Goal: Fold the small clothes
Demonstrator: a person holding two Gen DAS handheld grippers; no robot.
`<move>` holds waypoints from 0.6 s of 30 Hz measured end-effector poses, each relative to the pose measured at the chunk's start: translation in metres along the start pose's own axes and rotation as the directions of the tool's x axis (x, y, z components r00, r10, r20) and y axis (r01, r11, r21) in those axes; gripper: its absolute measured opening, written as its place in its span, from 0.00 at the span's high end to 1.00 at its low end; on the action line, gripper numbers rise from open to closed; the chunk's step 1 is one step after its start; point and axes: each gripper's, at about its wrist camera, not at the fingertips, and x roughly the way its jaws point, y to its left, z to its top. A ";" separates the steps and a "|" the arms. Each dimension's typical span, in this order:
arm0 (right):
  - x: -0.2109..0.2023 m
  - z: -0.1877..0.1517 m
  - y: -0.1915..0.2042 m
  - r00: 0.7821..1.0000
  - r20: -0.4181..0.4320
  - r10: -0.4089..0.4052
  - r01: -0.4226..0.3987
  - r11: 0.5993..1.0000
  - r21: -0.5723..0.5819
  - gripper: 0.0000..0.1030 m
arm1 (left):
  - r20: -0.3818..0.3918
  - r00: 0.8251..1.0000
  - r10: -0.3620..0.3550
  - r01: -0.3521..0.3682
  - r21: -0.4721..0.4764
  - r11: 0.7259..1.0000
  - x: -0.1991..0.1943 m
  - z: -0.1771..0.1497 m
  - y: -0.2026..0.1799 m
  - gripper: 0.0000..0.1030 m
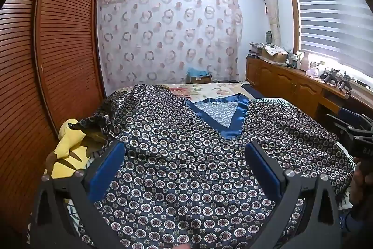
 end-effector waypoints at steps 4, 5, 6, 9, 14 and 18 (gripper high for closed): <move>0.000 0.000 0.000 1.000 -0.008 -0.001 0.001 1.000 0.003 0.00 | -0.004 1.000 -0.003 0.003 -0.006 1.000 0.000 0.000 -0.001 0.00; 0.000 0.000 0.000 1.000 -0.007 -0.001 0.001 1.000 0.003 0.00 | -0.004 1.000 -0.002 0.002 -0.007 1.000 0.000 0.000 -0.001 0.00; 0.000 0.000 0.000 1.000 -0.005 0.000 0.000 1.000 0.002 0.00 | -0.005 1.000 -0.001 0.001 -0.007 1.000 -0.001 0.000 -0.002 0.00; 0.000 0.000 0.000 1.000 -0.005 -0.001 0.001 1.000 0.002 0.00 | -0.001 1.000 0.000 0.000 -0.015 1.000 -0.001 0.001 0.006 0.00; 0.000 0.000 0.000 1.000 -0.004 -0.003 0.003 1.000 0.002 0.00 | 0.000 1.000 0.004 -0.004 -0.019 1.000 -0.003 0.001 0.007 0.00; 0.000 0.000 0.000 1.000 -0.004 -0.002 0.002 1.000 0.001 0.00 | -0.004 1.000 0.009 -0.009 -0.023 1.000 -0.002 0.002 0.005 0.00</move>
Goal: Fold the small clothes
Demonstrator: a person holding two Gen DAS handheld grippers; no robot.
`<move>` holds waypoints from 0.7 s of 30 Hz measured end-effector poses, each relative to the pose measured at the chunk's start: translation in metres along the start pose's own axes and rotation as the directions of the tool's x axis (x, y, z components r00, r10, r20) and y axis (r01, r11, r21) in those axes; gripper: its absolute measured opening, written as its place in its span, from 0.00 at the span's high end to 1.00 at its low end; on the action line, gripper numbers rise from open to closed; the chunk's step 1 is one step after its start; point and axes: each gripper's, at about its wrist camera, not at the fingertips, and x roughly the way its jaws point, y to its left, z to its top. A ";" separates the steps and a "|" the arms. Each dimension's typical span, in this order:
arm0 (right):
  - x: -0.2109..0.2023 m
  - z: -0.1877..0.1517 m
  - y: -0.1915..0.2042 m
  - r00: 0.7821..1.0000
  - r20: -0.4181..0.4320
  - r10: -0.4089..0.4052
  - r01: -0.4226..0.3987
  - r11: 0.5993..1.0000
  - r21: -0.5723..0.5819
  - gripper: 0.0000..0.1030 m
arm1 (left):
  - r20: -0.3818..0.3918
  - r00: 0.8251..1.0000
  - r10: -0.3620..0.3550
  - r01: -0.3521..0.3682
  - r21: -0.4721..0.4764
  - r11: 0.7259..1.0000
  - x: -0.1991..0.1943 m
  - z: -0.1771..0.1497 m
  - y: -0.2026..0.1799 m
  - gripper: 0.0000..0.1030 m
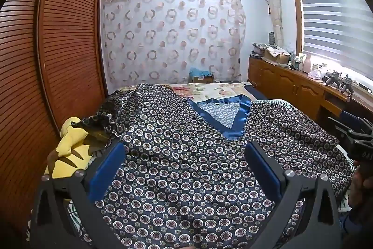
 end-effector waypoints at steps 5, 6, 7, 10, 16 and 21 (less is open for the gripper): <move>0.000 0.000 0.001 1.000 0.000 -0.001 0.001 1.000 0.001 0.00 | 0.000 1.000 0.004 -0.004 0.000 1.000 0.000 0.000 0.000 0.00; 0.000 -0.001 0.001 1.000 0.001 -0.001 0.001 1.000 0.001 0.00 | 0.000 1.000 0.005 -0.005 0.000 1.000 0.000 0.001 0.000 0.00; 0.001 -0.001 0.001 1.000 0.000 0.000 0.000 1.000 0.000 0.00 | 0.000 1.000 0.006 -0.006 -0.001 1.000 0.000 0.001 0.000 0.00; -0.001 0.002 0.000 1.000 0.002 0.000 0.000 1.000 -0.001 0.00 | 0.000 1.000 0.007 -0.007 -0.002 1.000 -0.001 0.001 0.000 0.00; -0.001 0.002 0.001 1.000 0.002 -0.001 0.001 1.000 -0.001 0.00 | 0.000 1.000 0.007 -0.007 -0.002 1.000 -0.001 0.002 0.001 0.00; -0.001 0.002 0.001 1.000 0.002 0.001 -0.001 1.000 0.000 0.00 | 0.000 1.000 0.006 -0.006 -0.002 1.000 -0.001 0.002 0.001 0.00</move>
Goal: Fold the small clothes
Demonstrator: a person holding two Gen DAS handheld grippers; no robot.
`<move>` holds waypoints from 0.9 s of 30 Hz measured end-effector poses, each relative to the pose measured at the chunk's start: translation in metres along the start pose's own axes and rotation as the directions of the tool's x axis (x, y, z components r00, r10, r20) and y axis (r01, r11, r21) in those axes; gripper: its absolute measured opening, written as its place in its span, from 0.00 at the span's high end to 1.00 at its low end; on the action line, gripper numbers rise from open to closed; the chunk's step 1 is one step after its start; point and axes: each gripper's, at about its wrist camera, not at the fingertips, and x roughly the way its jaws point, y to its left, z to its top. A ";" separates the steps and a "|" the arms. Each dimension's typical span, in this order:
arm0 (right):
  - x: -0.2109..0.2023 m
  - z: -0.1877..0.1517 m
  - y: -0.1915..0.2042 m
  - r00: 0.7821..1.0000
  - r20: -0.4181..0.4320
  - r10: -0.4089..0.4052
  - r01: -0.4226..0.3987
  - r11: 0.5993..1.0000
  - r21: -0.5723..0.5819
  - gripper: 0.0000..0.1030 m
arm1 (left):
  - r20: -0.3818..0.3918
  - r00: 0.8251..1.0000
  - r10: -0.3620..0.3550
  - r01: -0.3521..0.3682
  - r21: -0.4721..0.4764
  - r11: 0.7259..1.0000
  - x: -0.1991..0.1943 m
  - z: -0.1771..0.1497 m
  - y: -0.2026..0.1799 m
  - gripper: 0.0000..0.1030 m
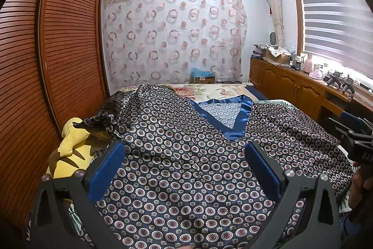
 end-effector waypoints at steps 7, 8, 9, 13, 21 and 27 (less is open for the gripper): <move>0.000 0.000 0.000 1.000 0.000 0.000 0.000 1.000 0.000 0.00 | 0.002 1.000 0.004 -0.004 0.002 1.000 -0.001 0.000 0.000 0.00; 0.000 0.000 0.000 1.000 0.000 0.000 0.000 1.000 0.000 0.00 | 0.002 1.000 0.004 -0.004 0.002 1.000 -0.001 0.000 0.000 0.00; 0.000 0.000 0.000 1.000 0.000 0.000 0.000 1.000 0.000 0.00 | 0.003 1.000 0.004 -0.004 0.002 1.000 -0.001 0.000 0.000 0.00; 0.000 0.000 0.000 1.000 0.001 0.000 0.000 1.000 0.000 0.00 | 0.003 1.000 0.005 -0.005 0.002 1.000 -0.001 0.000 0.000 0.00; 0.000 -0.001 0.004 1.000 0.001 0.001 -0.001 1.000 0.000 0.00 | 0.003 1.000 0.005 -0.005 0.002 1.000 -0.002 0.000 0.000 0.00; 0.000 -0.001 0.007 1.000 -0.001 0.002 -0.002 1.000 0.001 0.00 | 0.004 1.000 0.006 -0.006 0.002 1.000 -0.004 0.001 0.000 0.00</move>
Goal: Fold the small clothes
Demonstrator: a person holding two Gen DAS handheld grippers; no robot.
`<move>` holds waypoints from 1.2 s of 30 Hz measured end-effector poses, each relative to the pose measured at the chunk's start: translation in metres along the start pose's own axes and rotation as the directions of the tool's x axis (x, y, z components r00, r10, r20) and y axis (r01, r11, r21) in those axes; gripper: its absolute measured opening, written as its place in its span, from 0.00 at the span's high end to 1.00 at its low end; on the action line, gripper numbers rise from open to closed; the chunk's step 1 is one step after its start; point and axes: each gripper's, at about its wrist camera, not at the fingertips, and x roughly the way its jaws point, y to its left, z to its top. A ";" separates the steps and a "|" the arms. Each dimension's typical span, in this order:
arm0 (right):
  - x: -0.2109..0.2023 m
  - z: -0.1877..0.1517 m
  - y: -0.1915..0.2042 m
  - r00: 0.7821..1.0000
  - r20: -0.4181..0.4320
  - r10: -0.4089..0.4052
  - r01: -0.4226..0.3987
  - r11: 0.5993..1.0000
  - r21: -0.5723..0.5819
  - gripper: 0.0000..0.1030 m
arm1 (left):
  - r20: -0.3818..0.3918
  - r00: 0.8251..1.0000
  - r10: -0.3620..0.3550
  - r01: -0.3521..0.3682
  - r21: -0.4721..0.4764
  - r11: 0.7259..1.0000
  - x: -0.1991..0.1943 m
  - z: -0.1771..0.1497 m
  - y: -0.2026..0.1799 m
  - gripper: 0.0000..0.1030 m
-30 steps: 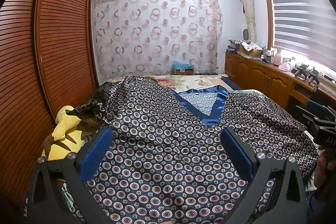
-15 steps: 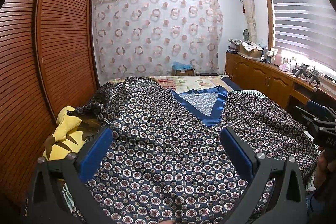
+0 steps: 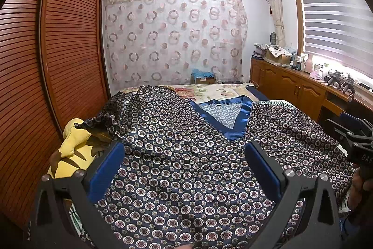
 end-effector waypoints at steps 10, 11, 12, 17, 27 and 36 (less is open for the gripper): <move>0.000 0.000 0.000 1.000 0.001 0.000 0.000 1.000 0.001 0.00 | 0.000 1.000 0.001 -0.001 0.001 1.000 0.000 0.000 0.000 0.00; 0.000 0.000 0.000 1.000 0.002 -0.001 0.001 1.000 0.000 0.00 | 0.000 1.000 0.000 0.000 0.001 1.000 0.000 0.000 0.000 0.00; 0.000 0.000 0.000 1.000 0.002 -0.001 0.001 1.000 0.000 0.00 | 0.001 1.000 0.000 0.000 0.000 1.000 0.000 0.000 0.000 0.00; 0.000 0.000 0.000 1.000 0.001 0.001 -0.001 1.000 0.001 0.00 | 0.001 1.000 0.000 0.000 0.000 1.000 0.000 0.000 0.000 0.00; 0.000 -0.001 0.000 1.000 0.001 0.000 0.000 1.000 0.001 0.00 | 0.000 1.000 0.000 0.000 0.001 1.000 -0.001 0.000 -0.001 0.00; 0.000 0.000 0.002 1.000 -0.002 0.007 -0.007 1.000 -0.001 0.00 | -0.004 1.000 0.002 -0.002 0.002 1.000 -0.001 0.001 -0.001 0.00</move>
